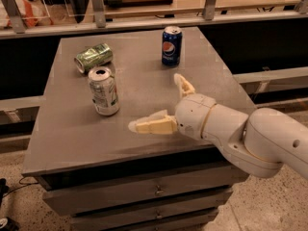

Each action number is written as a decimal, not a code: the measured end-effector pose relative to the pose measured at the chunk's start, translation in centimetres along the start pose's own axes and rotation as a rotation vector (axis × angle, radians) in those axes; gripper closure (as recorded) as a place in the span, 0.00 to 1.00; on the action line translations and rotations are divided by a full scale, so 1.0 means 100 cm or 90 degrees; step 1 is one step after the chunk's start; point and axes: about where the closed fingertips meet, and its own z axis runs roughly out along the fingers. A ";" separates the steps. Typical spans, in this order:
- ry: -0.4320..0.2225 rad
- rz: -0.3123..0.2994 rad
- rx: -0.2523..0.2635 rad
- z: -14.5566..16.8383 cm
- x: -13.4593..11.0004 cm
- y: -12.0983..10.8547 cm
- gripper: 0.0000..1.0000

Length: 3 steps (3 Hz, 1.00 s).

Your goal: Move 7up can near pepsi can

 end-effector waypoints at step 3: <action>-0.040 0.031 -0.049 0.048 -0.005 0.027 0.00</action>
Offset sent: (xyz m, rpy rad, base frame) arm 0.0059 0.0290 0.0012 0.0376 -0.0075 0.0458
